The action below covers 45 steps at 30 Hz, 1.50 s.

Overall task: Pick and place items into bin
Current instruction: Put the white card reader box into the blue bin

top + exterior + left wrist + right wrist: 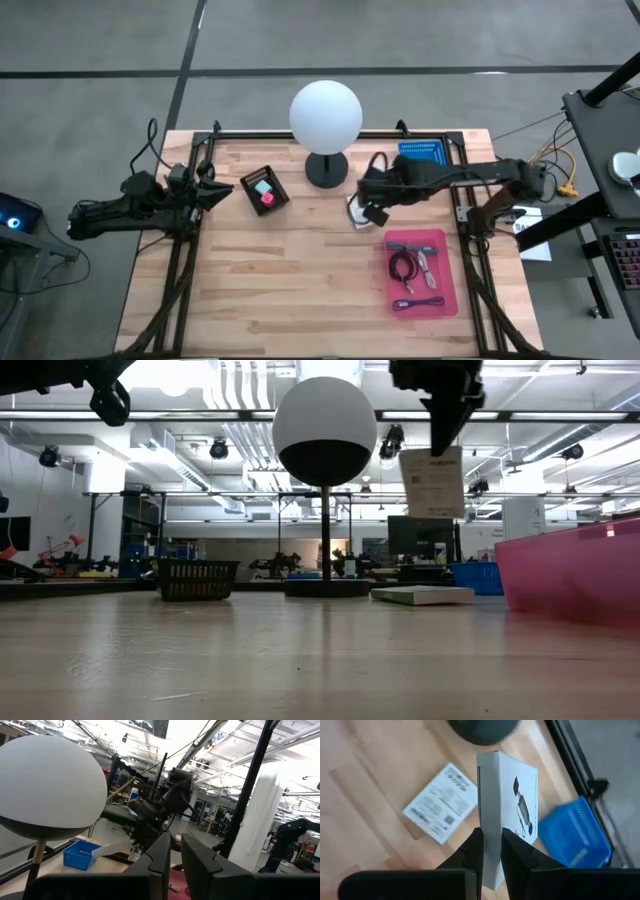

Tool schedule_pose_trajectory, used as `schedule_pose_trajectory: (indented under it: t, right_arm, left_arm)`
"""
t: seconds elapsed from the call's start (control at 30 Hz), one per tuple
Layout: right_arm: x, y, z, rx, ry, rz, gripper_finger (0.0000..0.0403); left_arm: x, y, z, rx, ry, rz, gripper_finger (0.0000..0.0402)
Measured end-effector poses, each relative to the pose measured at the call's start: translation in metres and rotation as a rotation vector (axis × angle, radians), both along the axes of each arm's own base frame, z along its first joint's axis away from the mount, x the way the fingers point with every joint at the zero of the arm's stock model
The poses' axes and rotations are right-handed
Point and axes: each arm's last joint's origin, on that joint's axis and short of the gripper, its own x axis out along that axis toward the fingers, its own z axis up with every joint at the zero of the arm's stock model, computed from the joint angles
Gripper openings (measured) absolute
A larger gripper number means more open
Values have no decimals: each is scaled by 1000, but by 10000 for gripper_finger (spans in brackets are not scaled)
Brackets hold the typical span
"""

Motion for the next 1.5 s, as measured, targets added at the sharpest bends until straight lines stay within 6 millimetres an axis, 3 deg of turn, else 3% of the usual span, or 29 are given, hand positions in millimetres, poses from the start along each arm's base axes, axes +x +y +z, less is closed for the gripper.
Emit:
schedule_pose_trajectory:
  t: [0.33, 0.63, 0.83, 1.13, 1.5]
  right_arm:
    - [-53, -39, 4, 16, -97, -277, 38]
    - [-81, -78, 1, 43, -200, -492, 38]
    - [-89, -108, -1, 28, -203, -584, 38]
    - [-92, -151, -21, 54, -129, -725, 38]
    - [-81, -177, -56, 104, 18, -753, 38]
  left_arm:
    - [0, 0, 0, 0, 2, 0, 29]
    - [0, 0, 0, 0, 1, 0, 29]
    - [0, 0, 0, 1, 0, 0, 29]
    - [0, 0, 0, 1, -1, 0, 29]
    - [0, 0, 0, 0, 0, 0, 29]
